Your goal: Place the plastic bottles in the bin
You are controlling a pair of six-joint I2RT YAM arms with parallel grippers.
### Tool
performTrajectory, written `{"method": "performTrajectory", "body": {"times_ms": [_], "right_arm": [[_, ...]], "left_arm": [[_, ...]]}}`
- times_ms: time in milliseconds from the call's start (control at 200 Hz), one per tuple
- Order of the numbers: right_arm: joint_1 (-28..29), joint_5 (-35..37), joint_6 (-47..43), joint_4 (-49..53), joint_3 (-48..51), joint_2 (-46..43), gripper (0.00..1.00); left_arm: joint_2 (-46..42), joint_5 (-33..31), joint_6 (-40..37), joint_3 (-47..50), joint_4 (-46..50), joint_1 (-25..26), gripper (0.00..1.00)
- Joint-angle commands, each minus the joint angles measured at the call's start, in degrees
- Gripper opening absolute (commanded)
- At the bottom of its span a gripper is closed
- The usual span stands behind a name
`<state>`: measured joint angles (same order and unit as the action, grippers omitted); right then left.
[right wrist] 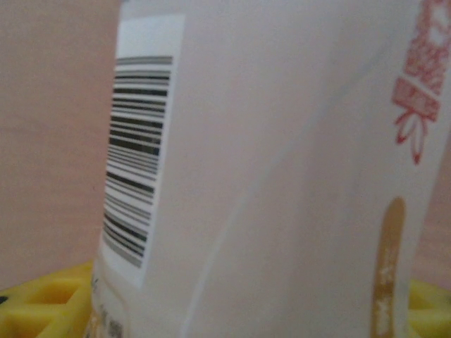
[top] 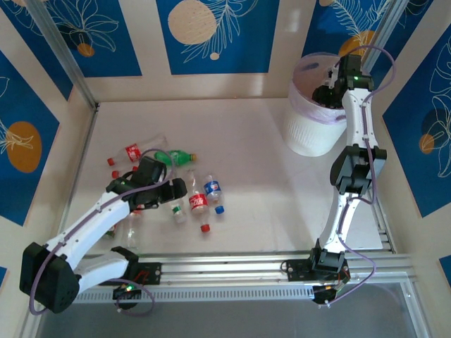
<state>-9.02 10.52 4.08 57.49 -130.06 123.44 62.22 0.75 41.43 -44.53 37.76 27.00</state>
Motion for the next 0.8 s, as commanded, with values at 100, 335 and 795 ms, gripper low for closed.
{"method": "performTrajectory", "body": {"times_ms": [100,335,795], "right_arm": [[0.21,-0.35,-1.23,-0.37,0.66,1.29,0.67],[0.75,0.37,-1.35,-0.64,1.09,1.11,0.8],[1.53,1.23,-1.71,-0.16,0.89,-7.36,0.94]], "left_arm": [[0.98,-0.93,-0.39,1.63,-0.49,-0.37,0.93],[1.02,-0.71,0.22,3.48,-2.2,-0.37,0.93],[3.09,-2.99,1.26,4.87,-7.2,-0.47,0.96]]}}
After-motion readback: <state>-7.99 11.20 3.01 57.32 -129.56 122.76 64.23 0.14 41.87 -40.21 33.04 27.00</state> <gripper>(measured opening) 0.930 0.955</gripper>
